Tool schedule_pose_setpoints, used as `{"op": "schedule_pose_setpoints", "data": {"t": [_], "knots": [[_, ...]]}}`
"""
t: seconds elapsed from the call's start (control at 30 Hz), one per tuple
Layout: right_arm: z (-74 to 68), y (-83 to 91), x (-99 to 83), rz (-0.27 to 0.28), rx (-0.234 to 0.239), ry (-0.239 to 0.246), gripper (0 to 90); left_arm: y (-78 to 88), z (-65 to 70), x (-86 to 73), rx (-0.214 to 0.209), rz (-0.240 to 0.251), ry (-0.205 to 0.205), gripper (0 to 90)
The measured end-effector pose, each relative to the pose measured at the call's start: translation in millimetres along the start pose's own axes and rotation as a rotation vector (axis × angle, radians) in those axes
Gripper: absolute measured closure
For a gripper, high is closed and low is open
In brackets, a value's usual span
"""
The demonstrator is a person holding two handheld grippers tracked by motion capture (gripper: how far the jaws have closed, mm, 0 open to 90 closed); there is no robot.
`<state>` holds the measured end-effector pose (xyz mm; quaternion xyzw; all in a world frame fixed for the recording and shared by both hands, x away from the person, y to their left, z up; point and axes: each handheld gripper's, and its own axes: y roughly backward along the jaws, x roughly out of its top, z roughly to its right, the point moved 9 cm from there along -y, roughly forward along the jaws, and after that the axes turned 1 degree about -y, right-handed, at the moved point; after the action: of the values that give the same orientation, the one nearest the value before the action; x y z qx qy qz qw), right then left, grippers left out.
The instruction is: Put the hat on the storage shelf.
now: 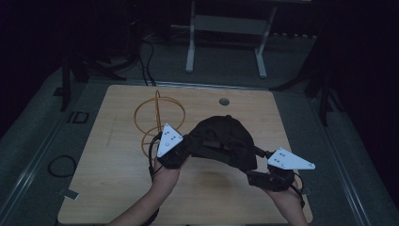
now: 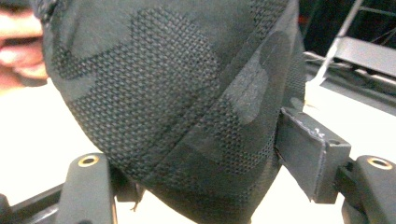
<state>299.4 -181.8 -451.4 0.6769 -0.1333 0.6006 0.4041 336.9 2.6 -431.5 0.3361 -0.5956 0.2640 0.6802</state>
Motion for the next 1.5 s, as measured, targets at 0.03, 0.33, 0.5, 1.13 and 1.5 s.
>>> {"op": "schedule_pose_setpoints", "data": {"t": [0.03, 0.33, 0.5, 1.13, 1.5], "knots": [[-1.3, 1.3, -2.9, -0.006, 0.008, 0.004, 30.1, -0.1, 1.2, 0.6, 0.006, -0.002, -0.013, 90.0], [-14.2, 12.3, -23.6, -0.049, 0.057, 0.048, 27.9, -0.1, 8.4, 4.5, 0.009, 0.019, -0.053, 90.0], [-15.2, 21.9, -36.3, -0.059, 0.112, 0.032, 26.2, 3.9, 4.8, 13.1, -0.014, 0.040, -0.039, 90.0], [-7.7, 70.3, 27.4, 0.025, 0.192, 0.245, 37.6, 29.3, 12.4, 10.1, -0.428, 0.012, -0.251, 90.0], [-67.7, 45.5, 46.1, 0.002, 0.363, 0.449, 38.4, 30.5, 24.3, 7.3, -0.603, -0.001, -0.248, 90.0]]}}
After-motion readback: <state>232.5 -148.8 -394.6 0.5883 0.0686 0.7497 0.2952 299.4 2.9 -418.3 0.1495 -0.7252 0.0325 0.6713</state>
